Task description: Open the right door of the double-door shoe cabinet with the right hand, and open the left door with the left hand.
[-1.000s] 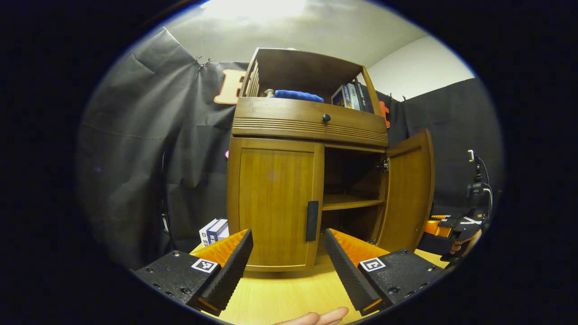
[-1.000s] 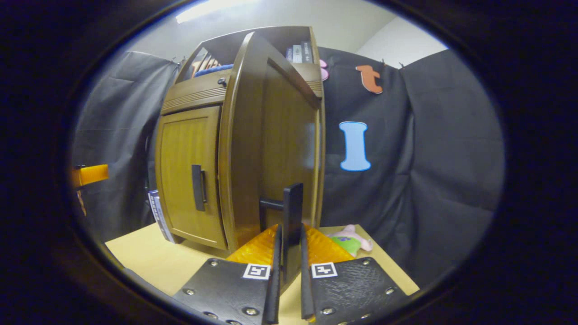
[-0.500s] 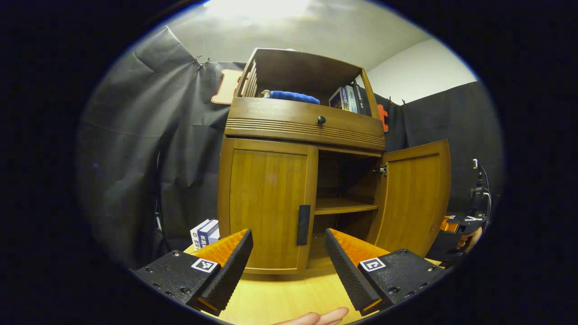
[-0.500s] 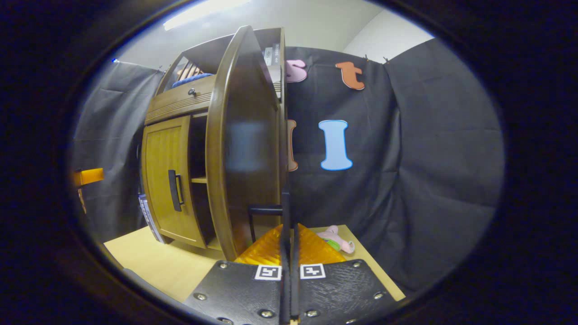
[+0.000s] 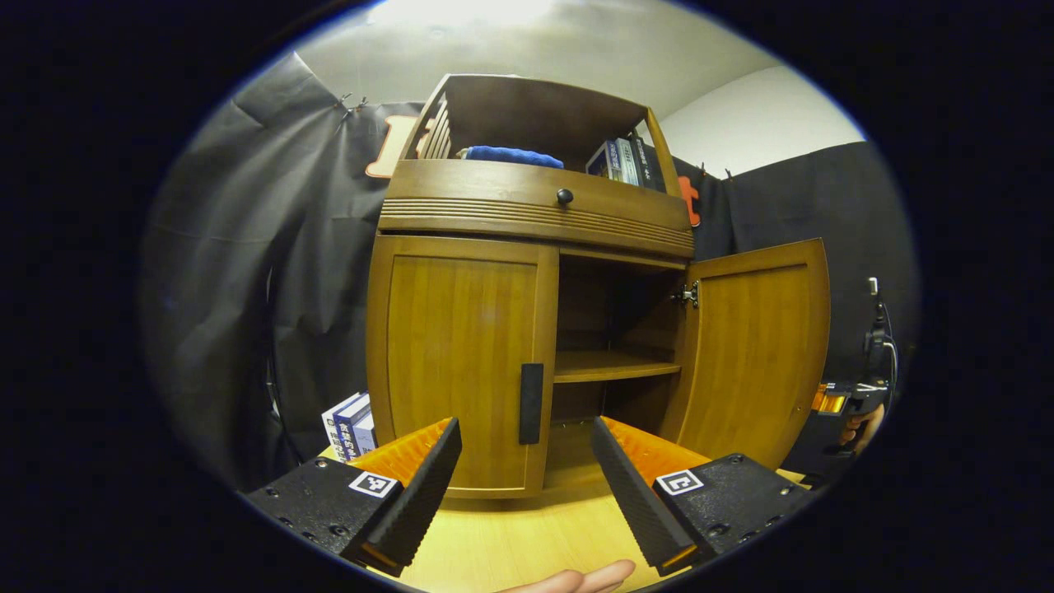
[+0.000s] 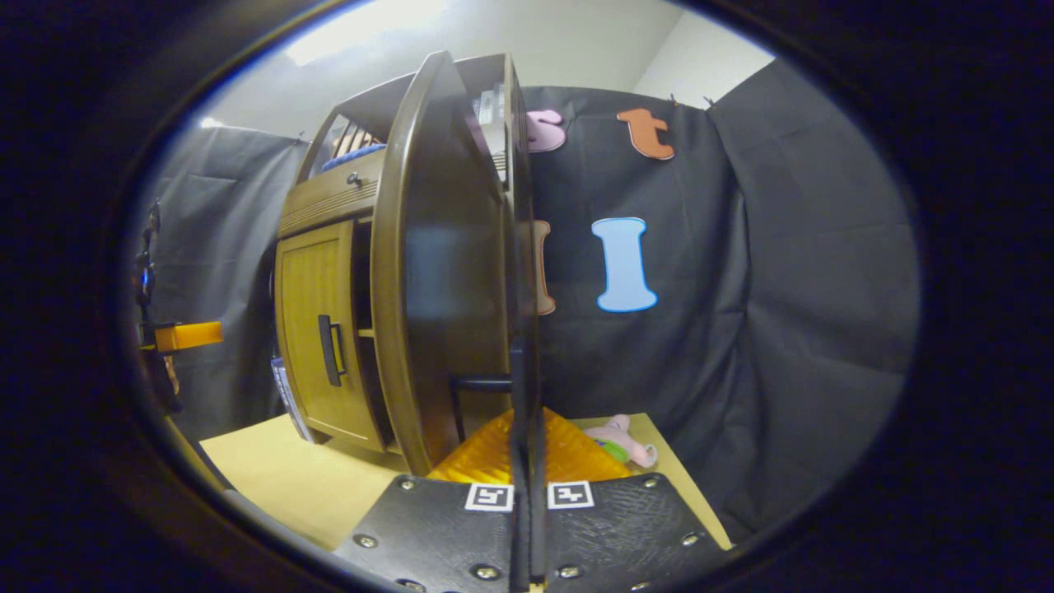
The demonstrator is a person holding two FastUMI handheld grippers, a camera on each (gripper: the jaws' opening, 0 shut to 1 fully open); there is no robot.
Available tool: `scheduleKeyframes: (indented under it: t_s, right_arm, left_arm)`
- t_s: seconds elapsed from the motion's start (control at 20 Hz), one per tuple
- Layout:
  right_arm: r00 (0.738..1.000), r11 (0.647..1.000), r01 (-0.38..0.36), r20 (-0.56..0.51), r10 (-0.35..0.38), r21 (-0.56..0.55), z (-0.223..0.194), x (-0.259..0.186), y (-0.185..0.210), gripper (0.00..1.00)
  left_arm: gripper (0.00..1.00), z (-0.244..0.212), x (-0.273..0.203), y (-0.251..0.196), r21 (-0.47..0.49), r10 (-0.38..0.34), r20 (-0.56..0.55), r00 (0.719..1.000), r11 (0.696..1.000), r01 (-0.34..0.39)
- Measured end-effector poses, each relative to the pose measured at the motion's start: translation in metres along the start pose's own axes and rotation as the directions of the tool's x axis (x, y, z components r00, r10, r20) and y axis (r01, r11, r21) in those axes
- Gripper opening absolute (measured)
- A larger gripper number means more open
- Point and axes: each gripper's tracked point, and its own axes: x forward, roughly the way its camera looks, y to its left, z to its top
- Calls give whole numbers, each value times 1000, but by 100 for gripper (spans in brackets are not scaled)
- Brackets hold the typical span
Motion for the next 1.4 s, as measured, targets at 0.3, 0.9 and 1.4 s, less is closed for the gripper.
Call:
scheduleKeyframes:
  t_s: [0.3, 0.9, 1.4]
  right_arm:
    - [993, 997, 63, 106, -59, -36, 22, -36, -16, 36]
    - [945, 972, 230, 228, -236, 52, 70, -107, -3, 99]
    - [934, 958, 261, 219, -282, 121, 91, -133, 26, 99]
  left_arm:
    - [97, -15, 26, 9, -24, 27, -24, 999, 999, -28]
    - [97, -14, 117, 6, -19, 1, -19, 1000, 1000, -2]
    - [97, -48, 198, -14, -49, -36, -84, 996, 998, 32]
